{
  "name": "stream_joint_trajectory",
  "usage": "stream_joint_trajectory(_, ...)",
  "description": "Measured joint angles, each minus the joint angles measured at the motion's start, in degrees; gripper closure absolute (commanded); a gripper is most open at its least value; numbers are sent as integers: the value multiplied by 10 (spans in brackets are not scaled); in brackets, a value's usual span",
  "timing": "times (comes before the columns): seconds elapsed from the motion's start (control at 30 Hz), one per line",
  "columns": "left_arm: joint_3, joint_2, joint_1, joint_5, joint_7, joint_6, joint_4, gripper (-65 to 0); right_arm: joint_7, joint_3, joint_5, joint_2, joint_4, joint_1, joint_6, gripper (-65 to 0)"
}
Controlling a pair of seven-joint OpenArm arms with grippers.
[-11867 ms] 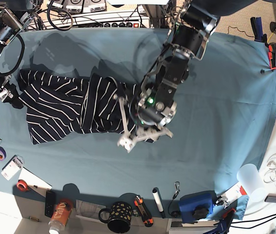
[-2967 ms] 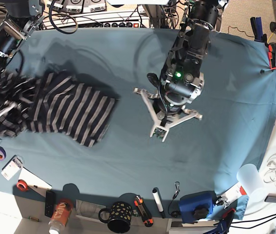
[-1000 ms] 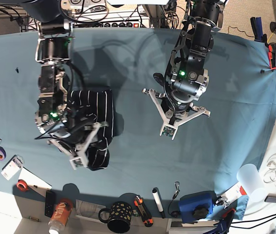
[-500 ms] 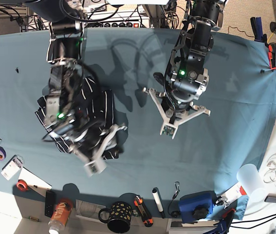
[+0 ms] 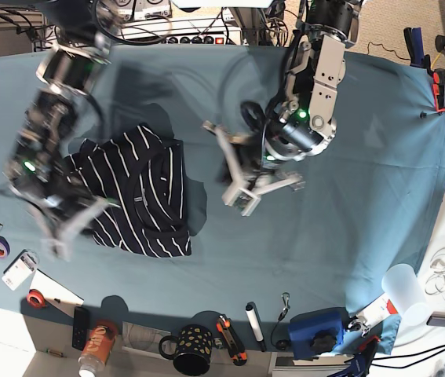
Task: Layout the t-shirt on the table in an organized manner, then fold the t-shirt properly
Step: 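Press the folded shirt square with both grippers from opposite sides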
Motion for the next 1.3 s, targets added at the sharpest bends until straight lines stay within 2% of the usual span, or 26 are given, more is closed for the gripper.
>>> stream_joint_trajectory(0.13,37,-2,-11,1,-12,-21,-3,0,13,23,8,8,-68,-12,1,-13)
stream_joint_trajectory(0.23,75,-1,-28,11,-32,-22,-35,0,34,22,21,8,-145,-14,34,-13)
stream_joint_trajectory(0.33,110,-2,-56,39,-58,-21,-76,0,36,24,64,10,-178,-10,59,-13)
stream_joint_trajectory(0.4,129,-2,-85,45,-60,-19,-105,0,20,24,83,12,-177,-9,58,-13)
stream_joint_trajectory(0.53,150,2,-143,45,-72,15,-148,0,3,23,118,23,-147,-14,59,-13)
stream_joint_trajectory(0.63,149,24,-184,46,-76,15,-187,0,22,21,136,40,-109,-14,64,-13)
stream_joint_trajectory(0.73,149,55,-224,45,-106,1,-255,0,28,22,143,50,-102,-3,60,-13)
stream_joint_trajectory(0.8,152,60,-248,38,-107,-16,-307,0,17,21,142,49,-103,-2,59,-13)
stream_joint_trajectory(0.83,152,60,-256,36,-105,-13,-328,0,17,21,141,48,-103,-4,60,-13)
stream_joint_trajectory(0.93,155,60,-272,35,-141,-7,-367,0,16,21,141,48,-104,-5,60,-13)
stream_joint_trajectory(1.0,157,60,-283,30,-167,-18,-391,0,20,21,146,48,-104,-4,60,-13)
stream_joint_trajectory(1.2,156,60,-276,67,-169,-12,-510,0,16,21,146,47,-104,-4,60,-13)
stream_joint_trajectory(1.3,156,60,-279,82,-174,-4,-522,0,13,21,139,49,-113,-4,60,-13)
